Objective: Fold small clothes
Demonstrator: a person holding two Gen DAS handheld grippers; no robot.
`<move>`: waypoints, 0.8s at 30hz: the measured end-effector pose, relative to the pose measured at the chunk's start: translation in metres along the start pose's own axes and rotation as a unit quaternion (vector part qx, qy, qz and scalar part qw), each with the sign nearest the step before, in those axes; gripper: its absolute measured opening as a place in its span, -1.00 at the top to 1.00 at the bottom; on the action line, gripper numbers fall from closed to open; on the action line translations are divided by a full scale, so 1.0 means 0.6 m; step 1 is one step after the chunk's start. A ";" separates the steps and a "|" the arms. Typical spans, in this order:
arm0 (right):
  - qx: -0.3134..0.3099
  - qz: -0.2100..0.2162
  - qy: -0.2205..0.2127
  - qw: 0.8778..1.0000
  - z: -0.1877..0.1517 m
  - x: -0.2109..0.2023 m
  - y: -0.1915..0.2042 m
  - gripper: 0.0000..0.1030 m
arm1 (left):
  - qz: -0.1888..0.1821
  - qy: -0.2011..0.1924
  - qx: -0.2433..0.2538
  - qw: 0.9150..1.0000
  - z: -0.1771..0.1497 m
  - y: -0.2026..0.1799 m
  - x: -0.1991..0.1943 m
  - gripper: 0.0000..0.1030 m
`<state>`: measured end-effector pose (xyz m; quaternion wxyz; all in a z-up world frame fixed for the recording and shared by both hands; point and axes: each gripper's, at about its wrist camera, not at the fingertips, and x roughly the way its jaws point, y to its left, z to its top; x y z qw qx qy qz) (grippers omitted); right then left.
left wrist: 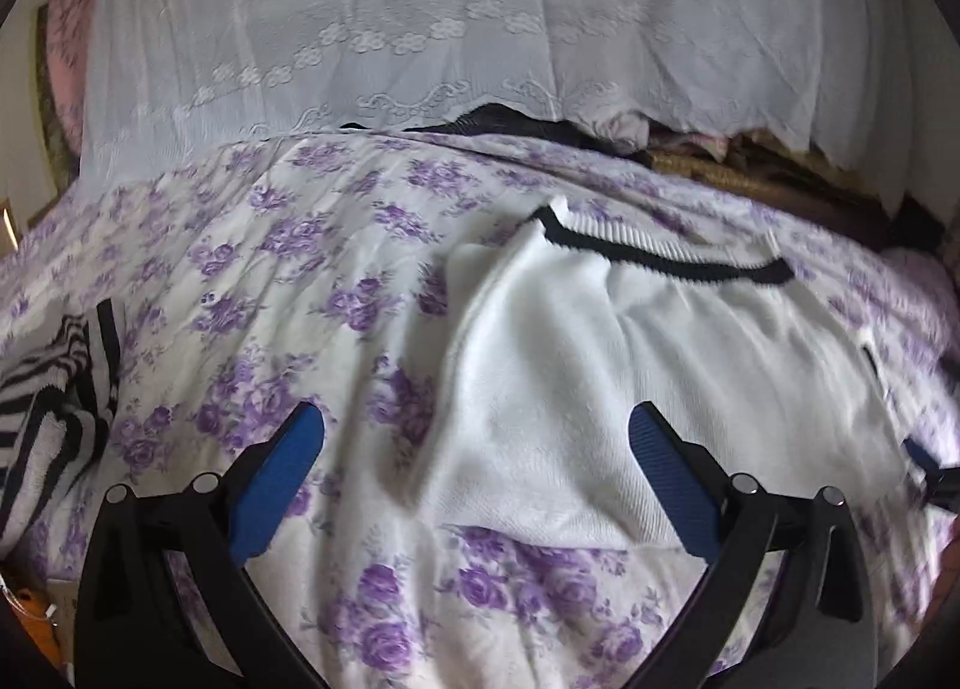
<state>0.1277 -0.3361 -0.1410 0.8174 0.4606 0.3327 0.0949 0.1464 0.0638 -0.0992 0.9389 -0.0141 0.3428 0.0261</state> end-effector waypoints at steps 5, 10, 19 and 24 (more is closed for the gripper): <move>0.010 -0.004 0.040 0.999 -0.006 0.011 -0.005 -0.93 | -0.002 0.017 0.025 1.000 -0.010 -0.019 0.013 -0.92; -0.017 -0.065 0.084 0.994 -0.022 0.023 0.015 -0.91 | -0.029 0.003 0.035 0.999 -0.007 -0.037 -0.014 -0.92; -0.057 -0.098 0.028 0.993 -0.010 0.098 0.043 -0.91 | -0.011 0.036 0.032 0.999 0.059 -0.084 0.037 -0.92; -0.088 -0.106 0.005 0.990 0.023 0.143 0.045 -0.65 | -0.026 0.061 0.014 0.998 0.081 -0.123 0.094 -0.92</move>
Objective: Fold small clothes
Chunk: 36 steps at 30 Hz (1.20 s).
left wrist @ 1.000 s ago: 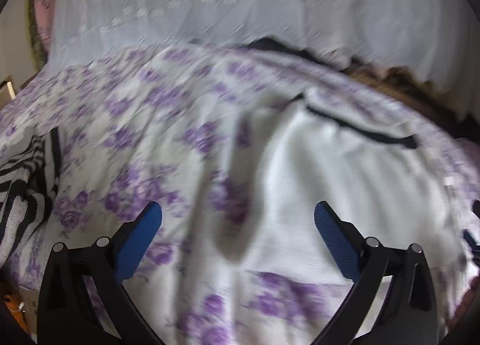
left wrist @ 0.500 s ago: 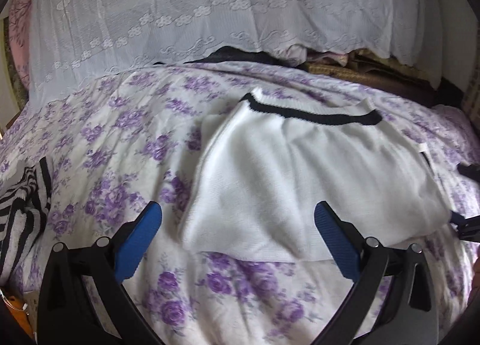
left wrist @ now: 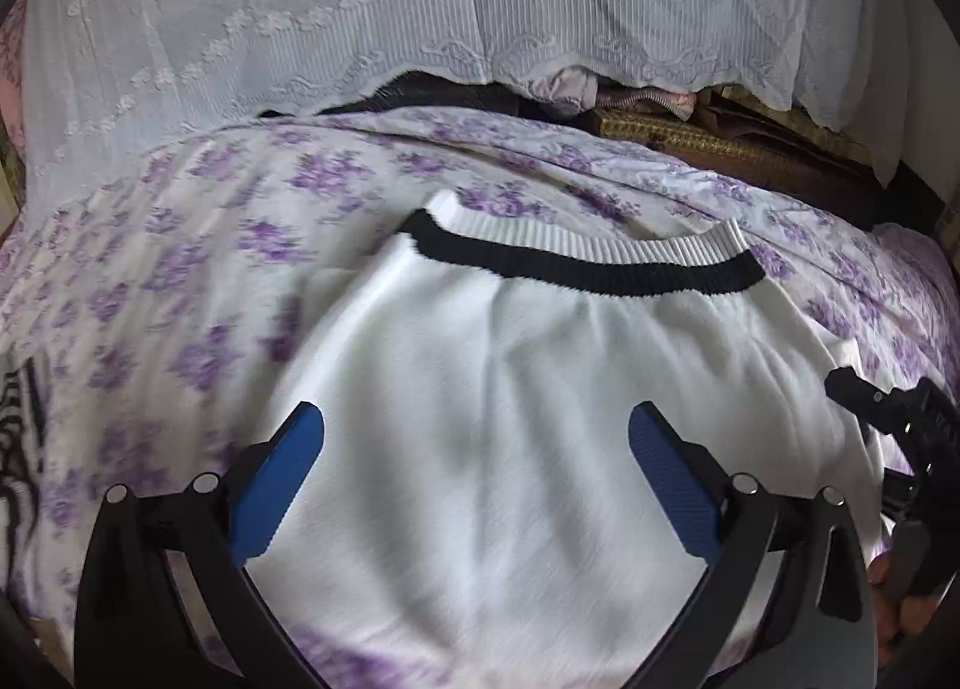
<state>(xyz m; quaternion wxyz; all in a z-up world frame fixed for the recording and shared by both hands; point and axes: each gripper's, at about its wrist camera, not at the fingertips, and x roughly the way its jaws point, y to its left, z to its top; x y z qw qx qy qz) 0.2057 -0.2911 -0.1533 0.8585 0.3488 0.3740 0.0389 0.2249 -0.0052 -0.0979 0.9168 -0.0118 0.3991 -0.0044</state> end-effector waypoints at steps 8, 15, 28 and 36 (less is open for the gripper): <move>-0.027 0.006 0.003 1.000 -0.002 -0.003 -0.006 -0.45 | 0.027 0.029 0.013 0.999 -0.020 -0.027 0.073 -0.92; -0.073 0.010 0.007 0.997 -0.007 0.012 0.024 -0.93 | 0.021 0.018 0.011 1.000 -0.029 -0.019 0.063 -0.92; -0.030 0.009 0.008 0.999 -0.012 -0.011 -0.018 0.02 | 0.021 0.021 0.010 1.000 -0.028 -0.020 0.064 -0.92; 0.009 0.045 -0.002 0.999 -0.008 -0.022 -0.035 0.47 | 0.019 0.021 0.010 1.000 -0.028 -0.020 0.063 -0.92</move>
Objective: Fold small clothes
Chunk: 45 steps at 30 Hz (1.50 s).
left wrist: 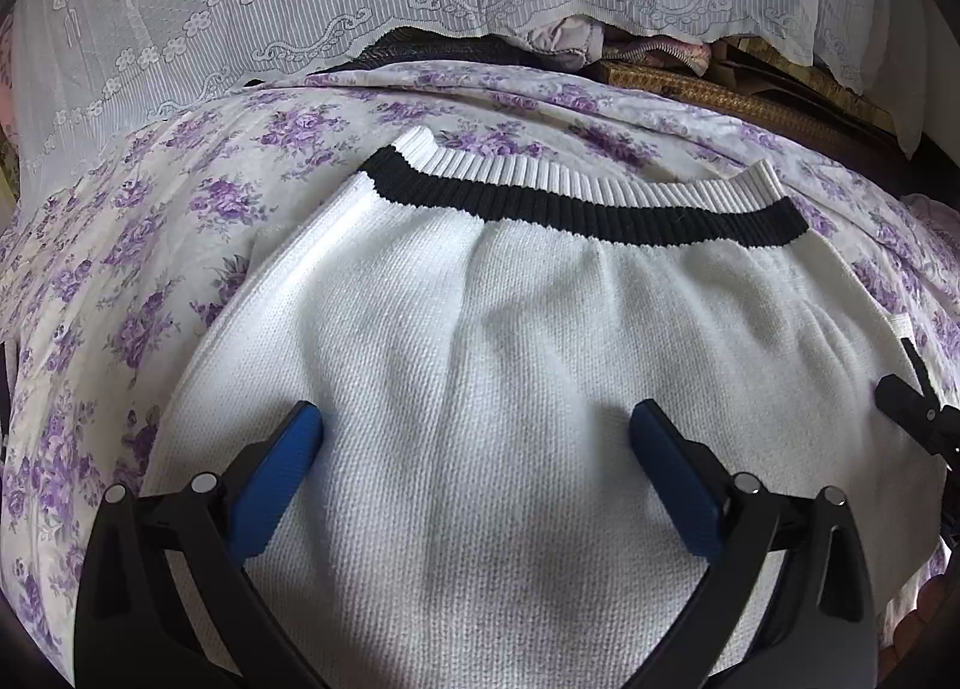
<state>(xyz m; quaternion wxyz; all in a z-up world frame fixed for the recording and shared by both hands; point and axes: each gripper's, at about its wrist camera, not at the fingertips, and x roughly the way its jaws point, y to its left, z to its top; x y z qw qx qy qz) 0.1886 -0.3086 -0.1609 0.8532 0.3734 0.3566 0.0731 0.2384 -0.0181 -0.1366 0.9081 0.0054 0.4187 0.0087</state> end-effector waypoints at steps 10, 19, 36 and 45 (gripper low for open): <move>-0.068 0.009 -0.030 0.997 -0.003 -0.032 0.077 0.54 | -0.005 -0.015 0.029 0.999 0.016 -0.033 -0.031 -0.92; -0.104 0.003 -0.032 0.994 -0.015 -0.041 0.123 0.54 | -0.021 -0.014 0.060 0.998 0.055 -0.083 -0.020 -0.92; -0.235 -0.085 -0.053 0.967 -0.064 -0.021 0.214 0.53 | -0.050 0.020 0.089 0.995 0.119 -0.101 0.045 -0.91; -0.257 -0.090 -0.057 0.961 -0.073 -0.016 0.269 0.53 | -0.074 -0.008 0.053 0.996 0.144 -0.055 0.018 -0.91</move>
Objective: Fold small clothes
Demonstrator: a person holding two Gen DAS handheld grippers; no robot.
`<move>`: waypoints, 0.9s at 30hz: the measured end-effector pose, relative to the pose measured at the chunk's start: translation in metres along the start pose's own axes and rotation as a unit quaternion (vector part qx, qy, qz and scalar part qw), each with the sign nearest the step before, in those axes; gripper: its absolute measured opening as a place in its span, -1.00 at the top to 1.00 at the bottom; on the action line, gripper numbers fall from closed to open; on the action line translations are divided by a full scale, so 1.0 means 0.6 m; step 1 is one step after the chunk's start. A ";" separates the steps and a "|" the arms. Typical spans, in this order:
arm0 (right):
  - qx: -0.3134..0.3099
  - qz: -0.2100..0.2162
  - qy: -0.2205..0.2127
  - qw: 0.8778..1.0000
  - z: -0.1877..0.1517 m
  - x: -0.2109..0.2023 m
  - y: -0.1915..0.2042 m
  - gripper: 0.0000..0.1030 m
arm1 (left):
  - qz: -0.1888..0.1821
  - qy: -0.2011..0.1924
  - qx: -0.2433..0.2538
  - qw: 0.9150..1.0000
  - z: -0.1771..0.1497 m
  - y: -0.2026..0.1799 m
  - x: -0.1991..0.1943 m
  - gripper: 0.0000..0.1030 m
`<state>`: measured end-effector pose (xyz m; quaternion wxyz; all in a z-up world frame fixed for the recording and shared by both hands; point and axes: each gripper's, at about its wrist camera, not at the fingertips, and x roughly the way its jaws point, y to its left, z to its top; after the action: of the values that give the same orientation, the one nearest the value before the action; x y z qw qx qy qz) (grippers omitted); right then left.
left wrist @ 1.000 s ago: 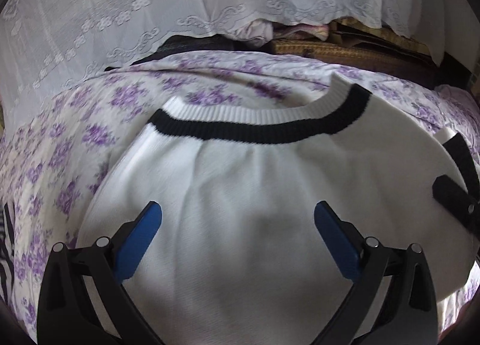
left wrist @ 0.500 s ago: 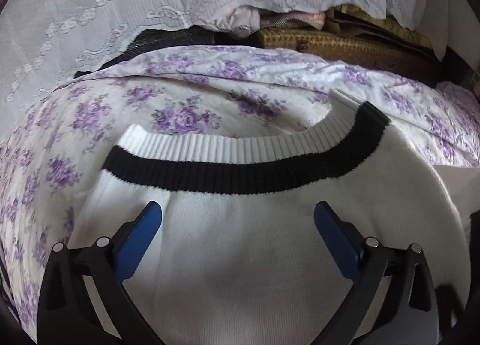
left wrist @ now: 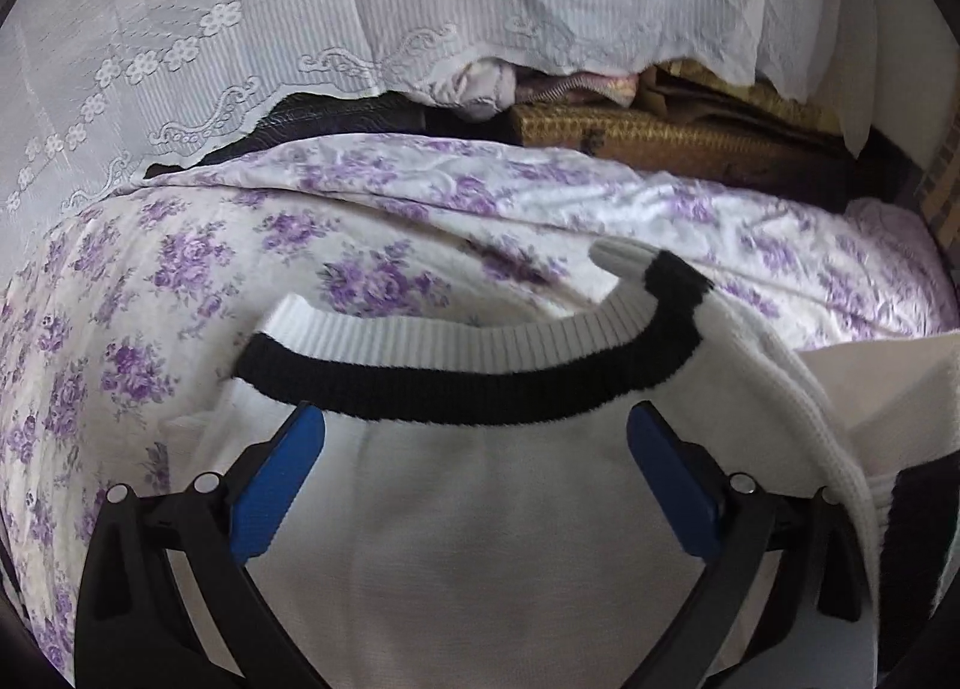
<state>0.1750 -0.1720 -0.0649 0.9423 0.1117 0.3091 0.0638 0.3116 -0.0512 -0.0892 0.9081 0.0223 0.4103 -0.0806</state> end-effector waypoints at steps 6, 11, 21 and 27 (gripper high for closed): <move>-0.008 0.016 0.002 1.000 0.014 -0.001 0.049 0.53 | -0.009 -0.001 -0.025 1.000 0.008 0.053 -0.013 -0.91; -0.011 0.037 0.004 0.999 0.021 0.002 0.095 0.53 | 0.004 -0.012 -0.044 0.999 0.011 0.107 -0.038 -0.90; -0.034 0.071 0.018 0.997 0.021 0.027 0.208 0.53 | 0.020 -0.014 -0.094 0.995 -0.006 0.238 -0.065 -0.89; -0.038 0.076 0.036 0.996 0.007 0.059 0.255 0.52 | 0.031 -0.005 -0.118 0.993 -0.014 0.291 -0.056 -0.89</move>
<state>0.1982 -0.0182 -0.0433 0.9267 0.0962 0.3303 0.1510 0.3122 0.1262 -0.0741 0.9084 -0.0725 0.4117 -0.0039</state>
